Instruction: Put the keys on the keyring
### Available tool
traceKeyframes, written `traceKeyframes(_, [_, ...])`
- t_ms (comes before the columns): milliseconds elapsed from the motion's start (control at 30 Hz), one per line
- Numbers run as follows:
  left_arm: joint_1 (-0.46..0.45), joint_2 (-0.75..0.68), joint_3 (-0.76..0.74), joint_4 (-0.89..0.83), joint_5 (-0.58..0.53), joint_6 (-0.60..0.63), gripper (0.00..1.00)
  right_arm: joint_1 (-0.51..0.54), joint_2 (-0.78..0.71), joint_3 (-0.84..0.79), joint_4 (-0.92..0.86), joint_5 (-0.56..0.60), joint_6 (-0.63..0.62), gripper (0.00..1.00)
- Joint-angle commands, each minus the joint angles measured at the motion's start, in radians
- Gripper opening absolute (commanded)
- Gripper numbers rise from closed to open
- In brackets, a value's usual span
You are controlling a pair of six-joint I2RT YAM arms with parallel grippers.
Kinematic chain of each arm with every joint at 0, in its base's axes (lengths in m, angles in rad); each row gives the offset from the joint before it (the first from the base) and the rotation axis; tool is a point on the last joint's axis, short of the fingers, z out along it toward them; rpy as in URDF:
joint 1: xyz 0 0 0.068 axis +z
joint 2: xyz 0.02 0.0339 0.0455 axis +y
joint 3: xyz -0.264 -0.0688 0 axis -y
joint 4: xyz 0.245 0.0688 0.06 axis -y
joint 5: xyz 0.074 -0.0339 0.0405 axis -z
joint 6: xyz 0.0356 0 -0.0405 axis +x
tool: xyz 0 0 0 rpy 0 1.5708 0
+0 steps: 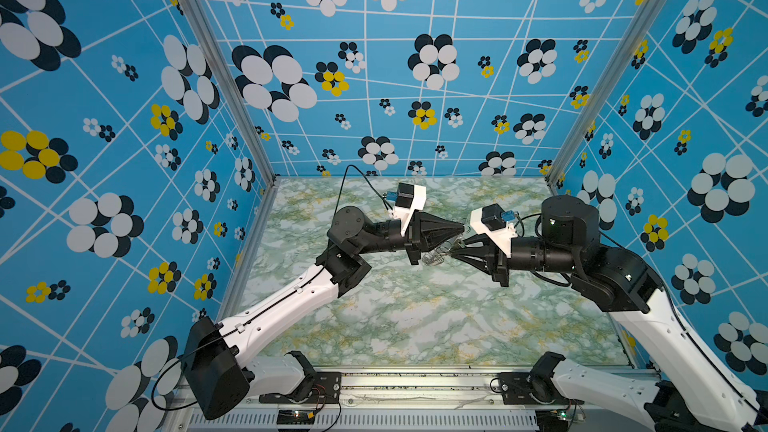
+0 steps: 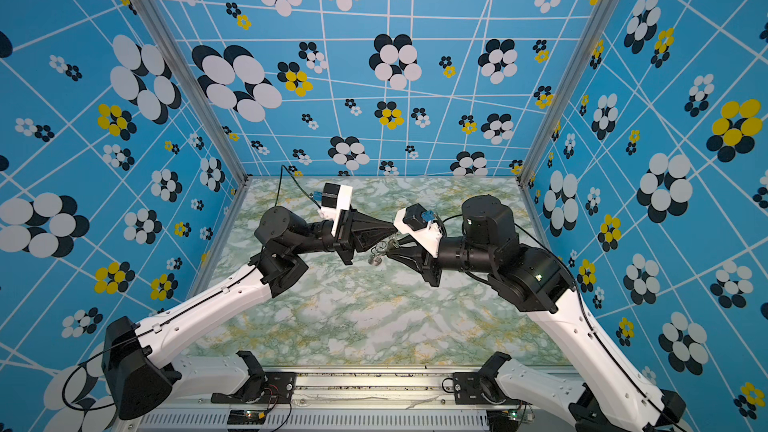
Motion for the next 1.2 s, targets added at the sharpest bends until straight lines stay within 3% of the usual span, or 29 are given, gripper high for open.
traceKeyframes(0, [0.004,-0.013,-0.006,0.119,-0.009,-0.009,0.00,0.008,-0.018,0.050,-0.110,0.003,-0.027,0.30])
traceKeyframes(200, [0.008,-0.017,-0.021,0.165,0.006,-0.018,0.00,0.007,-0.051,0.102,-0.216,0.041,-0.058,0.43])
traceKeyframes(533, [0.010,-0.014,-0.039,0.186,0.031,-0.024,0.00,-0.013,-0.075,0.175,-0.188,0.063,-0.062,0.49])
traceKeyframes(667, [0.007,-0.020,-0.047,0.177,0.035,-0.016,0.00,-0.035,-0.075,0.162,-0.119,0.051,-0.037,0.46])
traceKeyframes(867, [0.005,-0.022,-0.054,0.172,0.044,-0.013,0.00,-0.101,-0.057,0.096,-0.019,-0.034,0.021,0.32])
traceKeyframes(1167, [0.003,-0.024,-0.055,0.169,0.047,-0.003,0.00,-0.138,-0.039,0.035,0.088,-0.168,0.106,0.29])
